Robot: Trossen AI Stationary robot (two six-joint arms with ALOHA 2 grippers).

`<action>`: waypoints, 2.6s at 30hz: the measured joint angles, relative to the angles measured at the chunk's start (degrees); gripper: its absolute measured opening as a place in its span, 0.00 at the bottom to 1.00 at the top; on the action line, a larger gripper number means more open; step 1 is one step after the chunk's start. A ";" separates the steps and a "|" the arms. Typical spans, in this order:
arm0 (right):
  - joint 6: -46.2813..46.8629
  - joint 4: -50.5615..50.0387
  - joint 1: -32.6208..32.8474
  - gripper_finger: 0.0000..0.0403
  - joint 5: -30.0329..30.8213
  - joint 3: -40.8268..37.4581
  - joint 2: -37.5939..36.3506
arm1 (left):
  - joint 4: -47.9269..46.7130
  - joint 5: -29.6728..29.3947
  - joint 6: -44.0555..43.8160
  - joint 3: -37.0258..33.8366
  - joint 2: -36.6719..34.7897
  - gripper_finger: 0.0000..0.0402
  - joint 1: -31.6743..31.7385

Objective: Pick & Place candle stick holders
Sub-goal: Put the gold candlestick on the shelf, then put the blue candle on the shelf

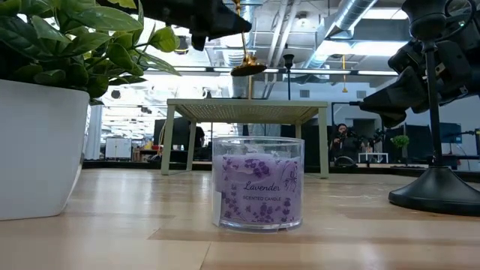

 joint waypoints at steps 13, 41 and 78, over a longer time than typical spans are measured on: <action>-0.31 0.00 0.00 0.19 0.04 -0.01 0.01 | -7.48 0.53 -3.21 7.26 2.29 0.04 11.85; -0.46 -0.29 -0.01 0.19 0.20 0.00 0.00 | -8.07 1.99 -4.11 13.48 14.83 0.07 14.99; -0.45 -0.49 -0.02 0.19 1.19 0.00 0.01 | -29.27 -6.61 4.72 13.28 -0.44 0.17 6.47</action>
